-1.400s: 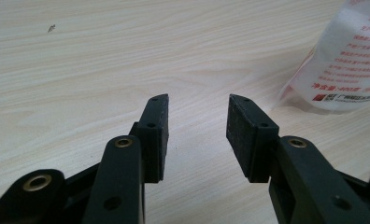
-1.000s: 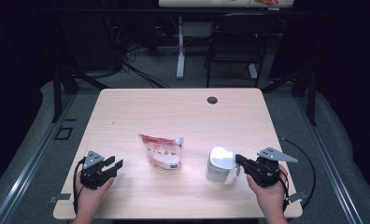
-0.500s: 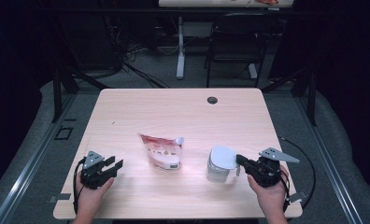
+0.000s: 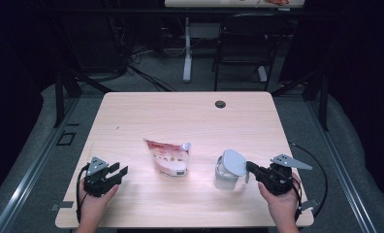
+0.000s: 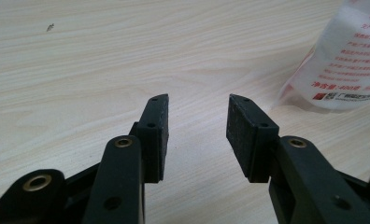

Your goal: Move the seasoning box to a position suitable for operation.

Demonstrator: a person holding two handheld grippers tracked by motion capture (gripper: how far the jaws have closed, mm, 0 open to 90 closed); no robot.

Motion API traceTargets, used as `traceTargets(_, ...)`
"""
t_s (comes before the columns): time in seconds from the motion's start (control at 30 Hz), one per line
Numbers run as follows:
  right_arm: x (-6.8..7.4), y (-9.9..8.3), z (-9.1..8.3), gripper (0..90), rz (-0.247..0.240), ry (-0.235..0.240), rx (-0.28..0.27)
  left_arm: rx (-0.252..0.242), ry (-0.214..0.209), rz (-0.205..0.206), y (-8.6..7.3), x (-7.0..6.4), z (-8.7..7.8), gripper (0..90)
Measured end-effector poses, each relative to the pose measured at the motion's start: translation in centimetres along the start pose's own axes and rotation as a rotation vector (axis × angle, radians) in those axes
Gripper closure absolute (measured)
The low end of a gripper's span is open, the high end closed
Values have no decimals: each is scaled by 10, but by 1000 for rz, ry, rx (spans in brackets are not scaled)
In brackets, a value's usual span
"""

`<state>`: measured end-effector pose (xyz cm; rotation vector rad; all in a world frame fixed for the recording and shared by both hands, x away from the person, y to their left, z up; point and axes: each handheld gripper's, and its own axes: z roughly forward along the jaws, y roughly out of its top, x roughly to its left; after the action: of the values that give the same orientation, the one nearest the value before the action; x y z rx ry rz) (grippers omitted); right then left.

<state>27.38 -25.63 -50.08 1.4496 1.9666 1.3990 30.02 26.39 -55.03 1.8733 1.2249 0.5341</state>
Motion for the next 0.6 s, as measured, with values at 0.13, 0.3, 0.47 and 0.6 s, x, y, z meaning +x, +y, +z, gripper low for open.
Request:
traceTargets(0.13,-1,-1,0,900,6,-6,4,0,0,0,0,0,0,591)
traceTargets(0.3,-2,-2,0,900,6,-9,9,-1,0,0,0,0,0,591)
traceTargets(0.47,-2,-2,0,900,5,-10,12,-1,0,0,0,0,0,591)
traceTargets(0.6,-2,-2,0,900,5,-10,13,-1,0,0,0,0,0,591)
